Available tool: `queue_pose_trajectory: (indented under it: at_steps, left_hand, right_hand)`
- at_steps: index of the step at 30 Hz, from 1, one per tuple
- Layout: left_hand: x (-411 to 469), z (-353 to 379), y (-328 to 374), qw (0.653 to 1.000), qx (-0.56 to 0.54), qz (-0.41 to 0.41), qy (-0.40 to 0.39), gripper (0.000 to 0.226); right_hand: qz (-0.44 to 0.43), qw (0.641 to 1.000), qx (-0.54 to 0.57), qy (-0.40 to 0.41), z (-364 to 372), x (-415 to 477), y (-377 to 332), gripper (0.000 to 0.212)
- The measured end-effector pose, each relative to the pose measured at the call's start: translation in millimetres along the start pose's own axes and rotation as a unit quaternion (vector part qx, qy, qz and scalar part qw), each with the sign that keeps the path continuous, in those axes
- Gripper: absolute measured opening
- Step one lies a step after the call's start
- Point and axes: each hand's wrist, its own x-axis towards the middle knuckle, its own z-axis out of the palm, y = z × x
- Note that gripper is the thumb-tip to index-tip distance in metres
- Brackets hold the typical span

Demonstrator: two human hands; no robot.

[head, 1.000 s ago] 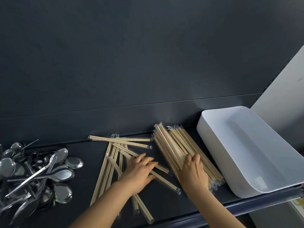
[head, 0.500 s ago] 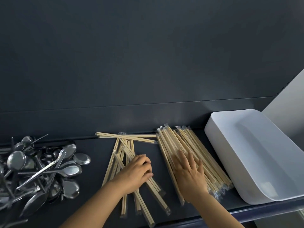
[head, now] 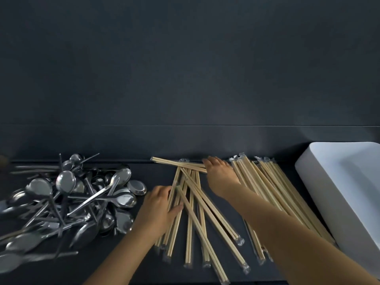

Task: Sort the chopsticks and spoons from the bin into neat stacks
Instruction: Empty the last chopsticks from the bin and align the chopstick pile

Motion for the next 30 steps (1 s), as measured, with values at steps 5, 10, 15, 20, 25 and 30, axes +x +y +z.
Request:
queue_pose_trajectory:
  at_steps: [5,10,15,20,25,30]
  left_hand:
    - [-9.2,6.2,-6.9,0.998,-0.019,-0.03,-0.058,0.073]
    - [-9.8,15.7,-13.0,0.998,-0.027,-0.019,-0.044,0.067]
    - [-12.4,19.7,-7.5,0.998,-0.06,-0.014,-0.025,0.059]
    - [-17.7,27.4,5.8,0.995,-0.095,0.0,-0.012,0.045]
    - [-21.2,33.4,26.4,0.98,-0.19,-0.035,-0.045,0.032]
    - [-18.4,22.5,23.1,0.989,-0.142,-0.031,-0.018,0.035]
  right_hand:
    - [0.036,0.998,-0.049,-0.03,5.3,13.7,-3.9,0.05]
    - [0.049,0.997,0.03,-0.047,7.6,-3.3,-12.2,0.037]
    - [0.082,0.988,0.104,-0.076,14.0,-55.9,-1.1,0.028]
    - [0.12,0.975,0.146,-0.115,18.2,-106.5,-1.5,0.057]
    - [0.153,0.959,0.215,-0.109,22.2,-110.3,-23.3,0.091]
    - [0.181,0.963,0.17,-0.108,23.8,-95.8,-40.0,0.079]
